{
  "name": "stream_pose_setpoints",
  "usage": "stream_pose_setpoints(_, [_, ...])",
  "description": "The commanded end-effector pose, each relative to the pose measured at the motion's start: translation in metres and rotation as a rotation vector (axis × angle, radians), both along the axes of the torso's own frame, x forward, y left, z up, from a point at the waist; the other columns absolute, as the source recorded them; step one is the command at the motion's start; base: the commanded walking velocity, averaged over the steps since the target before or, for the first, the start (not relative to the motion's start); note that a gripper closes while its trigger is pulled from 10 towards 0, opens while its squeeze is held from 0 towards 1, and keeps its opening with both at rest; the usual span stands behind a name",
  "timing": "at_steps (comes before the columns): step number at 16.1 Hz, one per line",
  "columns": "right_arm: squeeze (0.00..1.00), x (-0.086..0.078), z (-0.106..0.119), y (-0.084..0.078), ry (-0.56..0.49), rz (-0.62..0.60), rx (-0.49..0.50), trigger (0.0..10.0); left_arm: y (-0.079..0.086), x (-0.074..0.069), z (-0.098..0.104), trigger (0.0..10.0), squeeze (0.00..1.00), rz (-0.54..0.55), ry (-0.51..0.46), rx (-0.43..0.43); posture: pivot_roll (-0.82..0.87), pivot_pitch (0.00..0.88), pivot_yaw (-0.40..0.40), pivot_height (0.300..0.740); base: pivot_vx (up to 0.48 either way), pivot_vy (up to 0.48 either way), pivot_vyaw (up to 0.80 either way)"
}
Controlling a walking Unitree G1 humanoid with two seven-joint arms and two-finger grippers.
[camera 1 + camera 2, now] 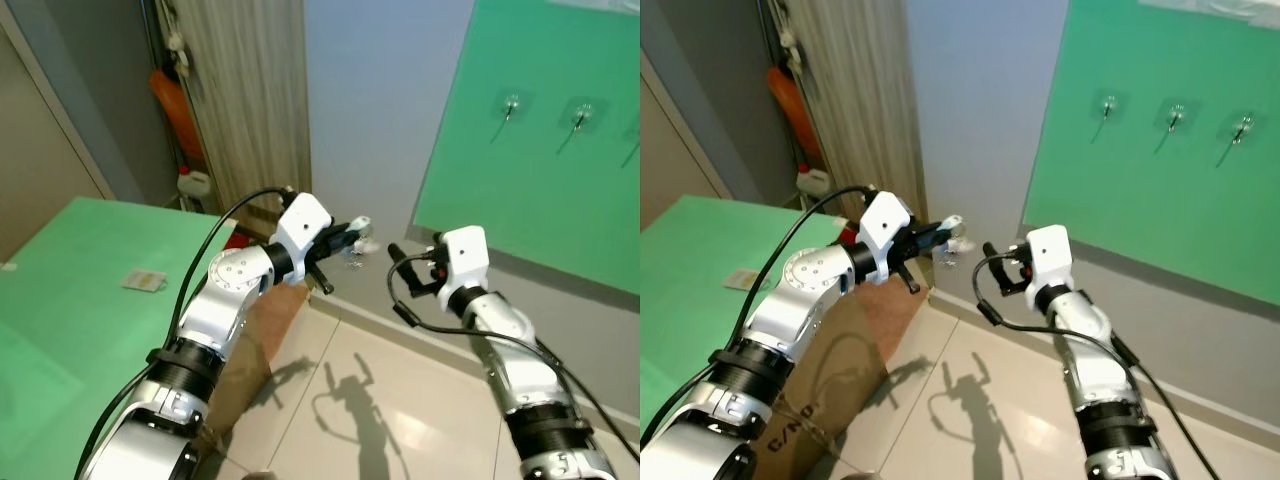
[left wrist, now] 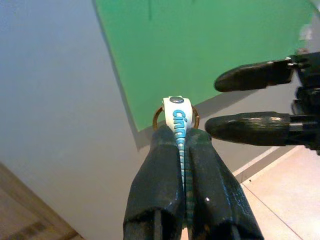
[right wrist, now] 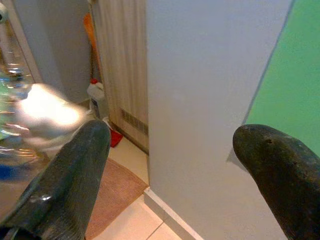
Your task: Hang keys on a hook
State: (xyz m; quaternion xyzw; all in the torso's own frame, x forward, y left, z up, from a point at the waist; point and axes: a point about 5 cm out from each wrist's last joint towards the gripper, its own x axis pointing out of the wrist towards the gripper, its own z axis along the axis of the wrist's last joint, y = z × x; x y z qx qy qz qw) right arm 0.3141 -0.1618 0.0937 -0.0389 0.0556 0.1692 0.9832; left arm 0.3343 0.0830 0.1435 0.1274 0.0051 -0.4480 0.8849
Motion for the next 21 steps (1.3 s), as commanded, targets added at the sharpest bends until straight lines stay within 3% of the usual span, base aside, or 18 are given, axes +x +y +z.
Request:
stream_pose_setpoints(1, [0.0,0.005,0.009,0.001,-0.016,0.04,-0.006,10.0,-0.001,0.002,0.009,0.0,0.0,-0.026,-0.043,0.032,-0.04,0.0,0.053,0.74,0.0,0.0,0.0])
stream_pose_setpoints(12, [0.0,0.009,0.029,0.015,0.031,0.319,0.025,10.0,0.005,0.01,0.015,0.0,0.0,-0.041,-0.066,0.111,-0.02,0.0,0.049,0.74,0.0,0.0,0.0])
stream_pose_setpoints(21, [0.0,0.017,0.043,0.022,0.001,0.36,0.057,10.0,0.0,0.005,0.008,0.0,0.0,-0.067,-0.059,0.122,-0.01,0.0,0.044,0.74,0.0,0.0,0.0])
